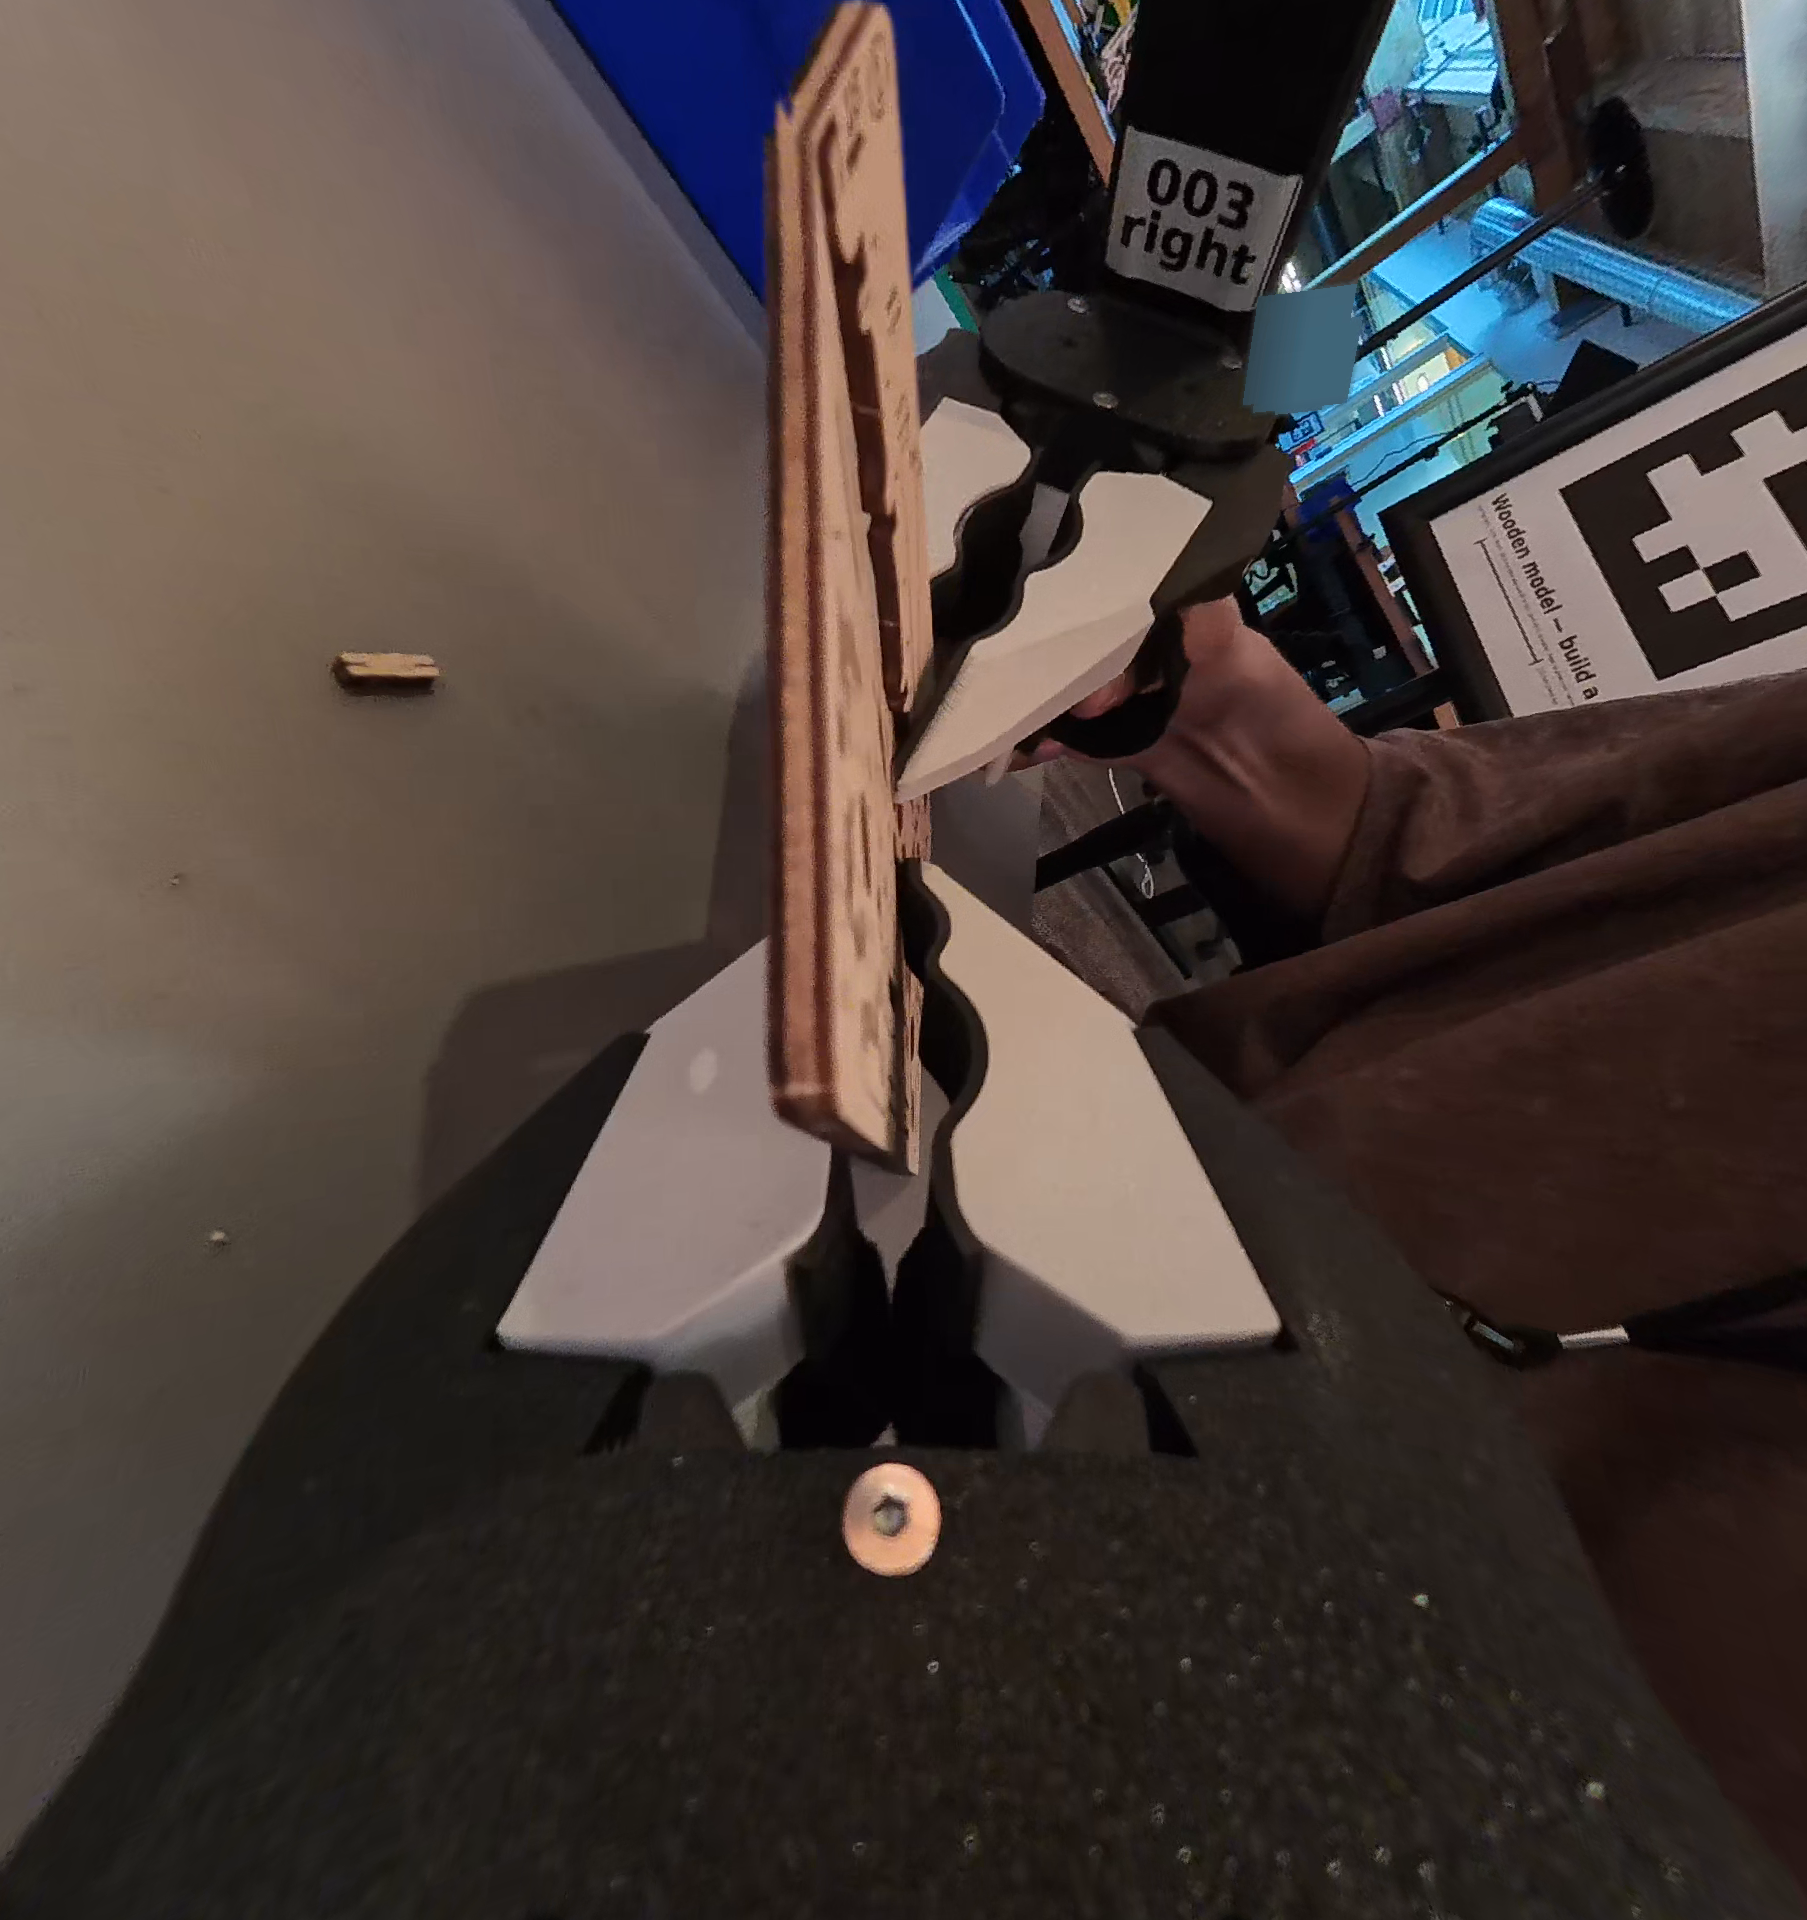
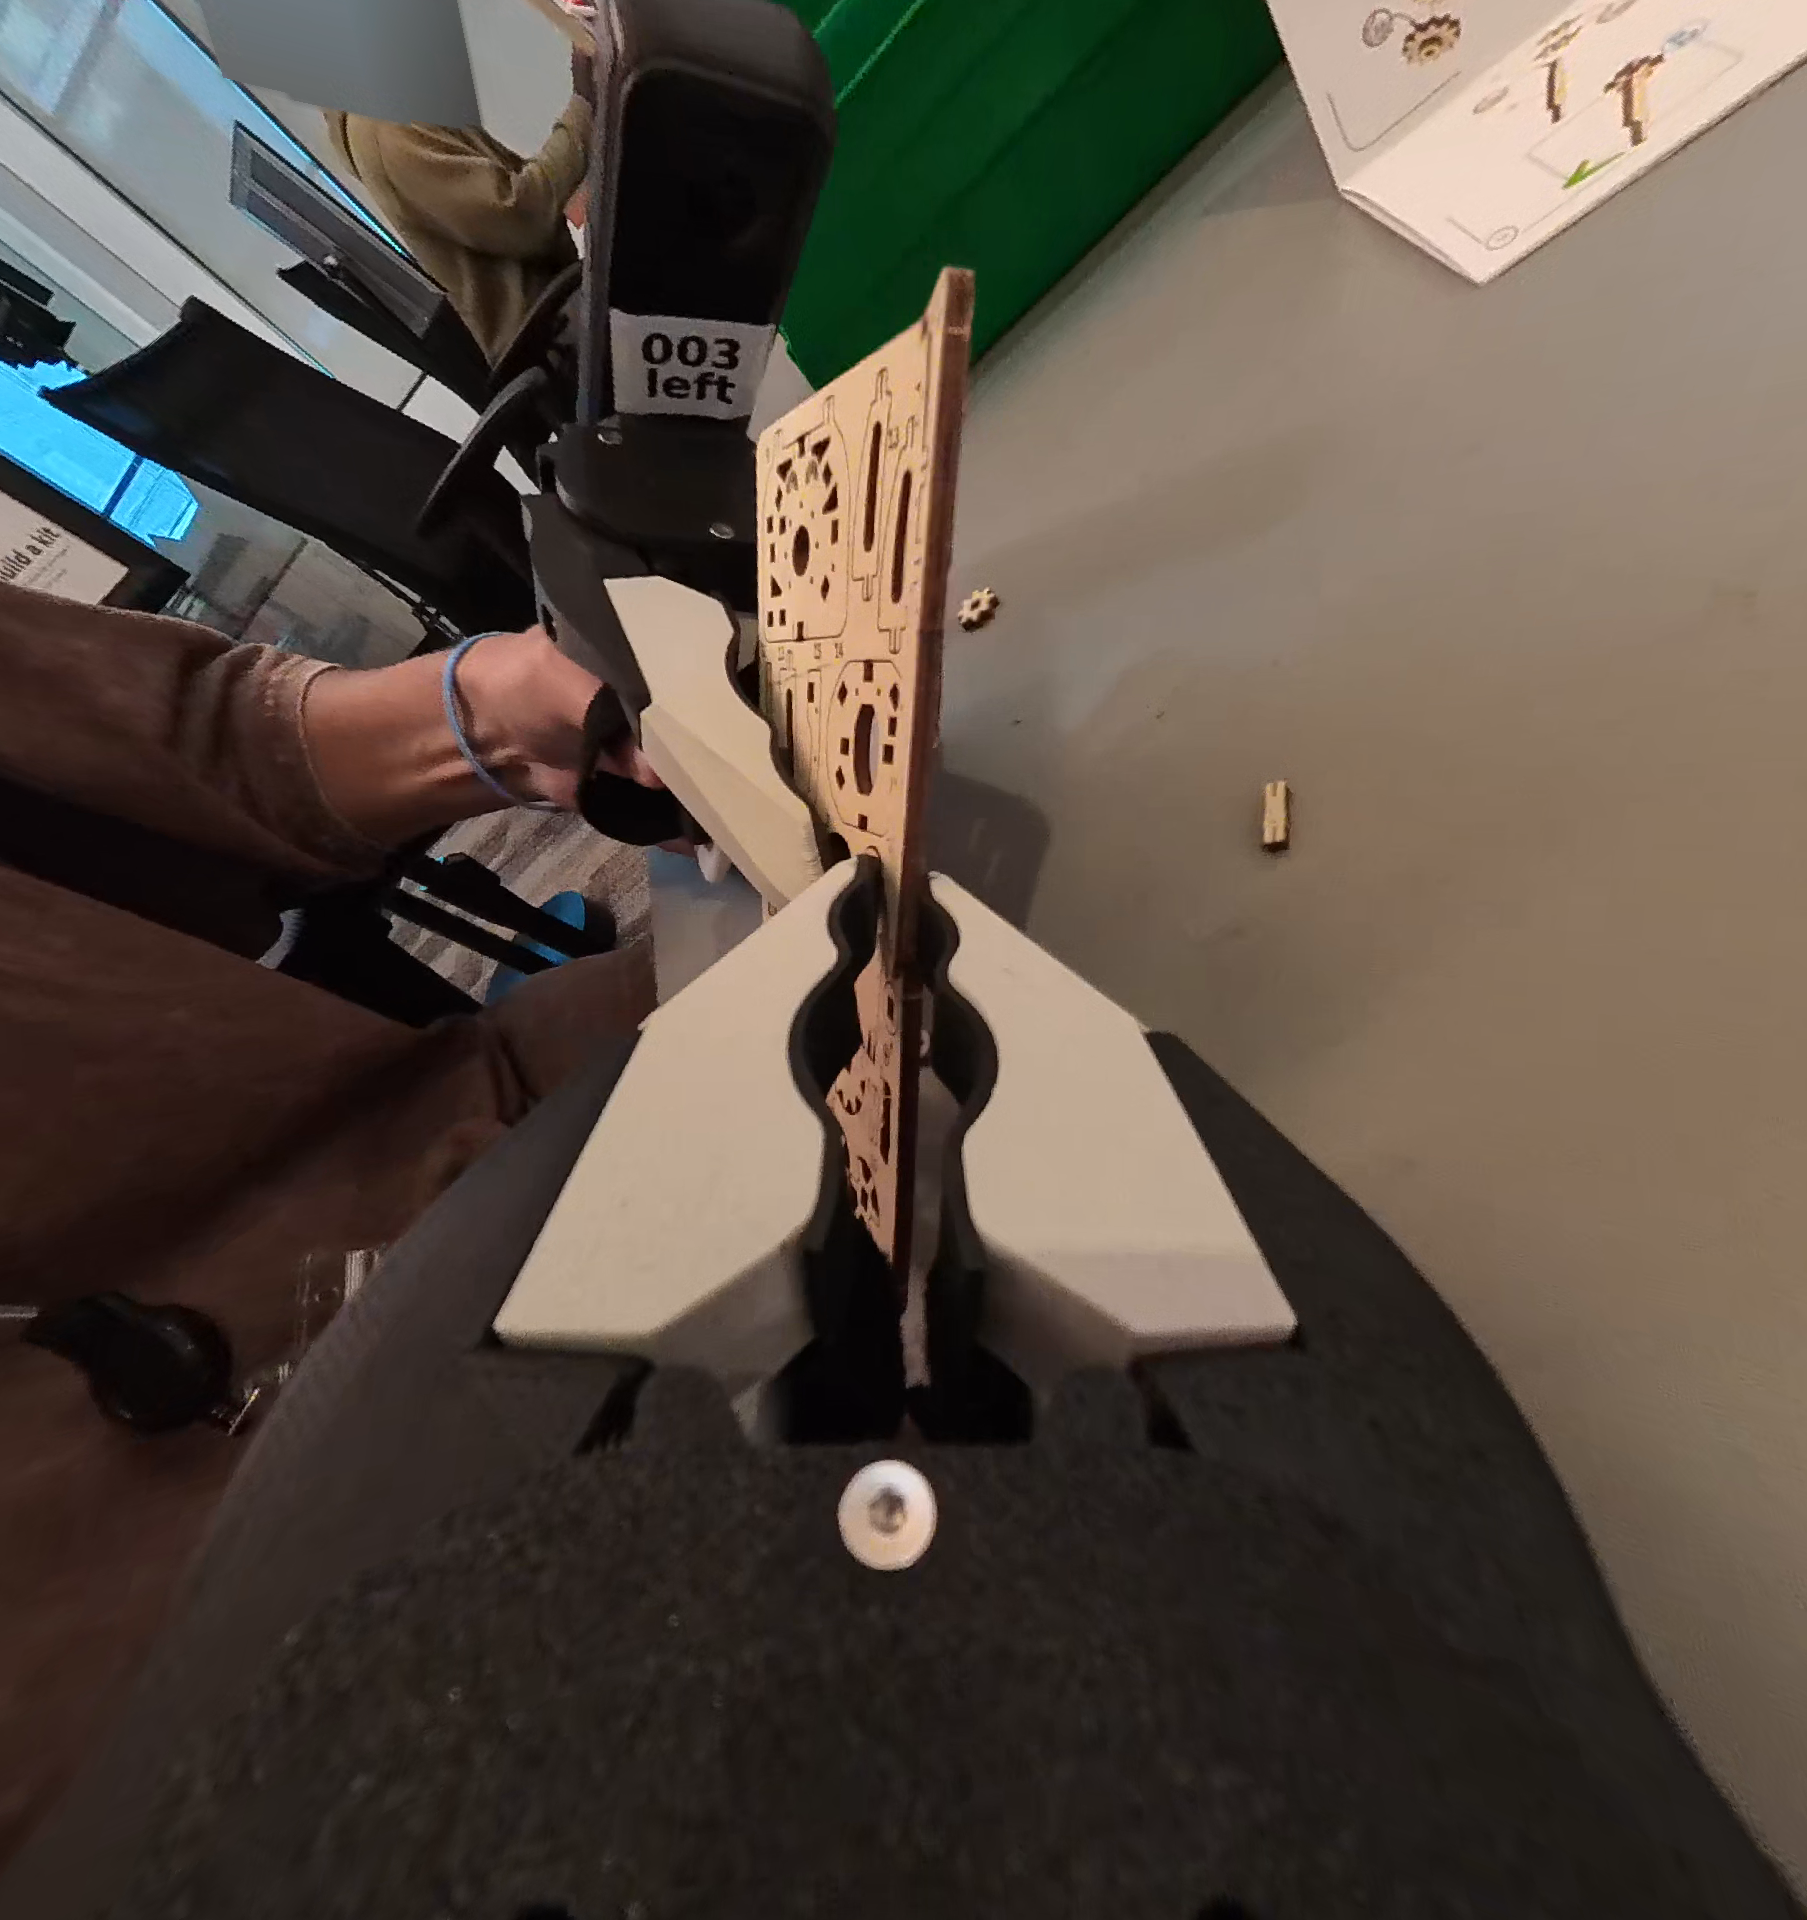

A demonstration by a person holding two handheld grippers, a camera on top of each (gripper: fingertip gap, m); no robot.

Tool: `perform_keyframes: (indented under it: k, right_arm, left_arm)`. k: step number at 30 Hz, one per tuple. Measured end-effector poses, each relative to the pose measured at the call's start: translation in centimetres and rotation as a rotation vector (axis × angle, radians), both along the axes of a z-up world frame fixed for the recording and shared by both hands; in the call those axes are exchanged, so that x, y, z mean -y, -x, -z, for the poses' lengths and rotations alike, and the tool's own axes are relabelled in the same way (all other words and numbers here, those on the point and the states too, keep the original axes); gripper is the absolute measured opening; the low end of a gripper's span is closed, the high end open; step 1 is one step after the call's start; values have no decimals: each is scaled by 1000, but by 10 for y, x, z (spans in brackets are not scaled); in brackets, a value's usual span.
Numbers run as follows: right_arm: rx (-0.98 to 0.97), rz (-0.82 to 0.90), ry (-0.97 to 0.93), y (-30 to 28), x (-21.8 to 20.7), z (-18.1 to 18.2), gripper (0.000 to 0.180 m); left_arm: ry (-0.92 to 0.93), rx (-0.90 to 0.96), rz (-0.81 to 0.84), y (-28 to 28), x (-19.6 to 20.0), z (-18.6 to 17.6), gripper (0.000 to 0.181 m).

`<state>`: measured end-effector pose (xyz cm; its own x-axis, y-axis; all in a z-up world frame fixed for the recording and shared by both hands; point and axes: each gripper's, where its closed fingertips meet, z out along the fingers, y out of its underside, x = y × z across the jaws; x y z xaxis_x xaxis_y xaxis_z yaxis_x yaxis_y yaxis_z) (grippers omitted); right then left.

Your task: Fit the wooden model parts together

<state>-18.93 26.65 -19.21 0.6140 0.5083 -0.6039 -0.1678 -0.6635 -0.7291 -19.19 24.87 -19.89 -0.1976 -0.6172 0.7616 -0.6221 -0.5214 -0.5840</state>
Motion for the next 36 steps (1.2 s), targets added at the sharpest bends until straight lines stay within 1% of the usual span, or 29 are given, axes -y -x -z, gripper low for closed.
perform_keyframes:
  k: [3,5,9,11,13,16,21,29,31,33,36]
  right_arm:
    - [-31,11,45,-1,0,3,5]
    - [-17,21,56,-1,-1,5,6]
    - [-225,-65,79,2,6,-6,6]
    - [-193,-110,99,1,10,1,7]
    - [-191,-169,102,3,15,0,5]
    - [-127,-184,110,2,14,3,7]
    - [-103,-248,223,1,17,5,5]
    - [58,-189,221,-1,11,14,5]
    - [72,-166,232,-2,11,15,6]
    - [118,-135,251,-3,9,22,7]
    - [87,-129,242,-3,9,16,5]
  left_arm:
    - [0,-8,-5,-1,0,2,0]
    - [-11,-15,-9,-1,0,4,0]
    - [-5,26,32,1,8,-1,1]
    - [4,9,71,1,11,1,2]
    - [-6,6,104,3,16,3,2]
    - [-1,-8,113,3,17,4,2]
    - [-7,-13,119,3,18,6,2]
    - [-29,-38,75,1,12,10,1]
    - [-35,-41,67,0,11,11,1]
    - [-46,-49,61,-1,11,13,1]
    - [-33,-41,59,-1,11,11,1]
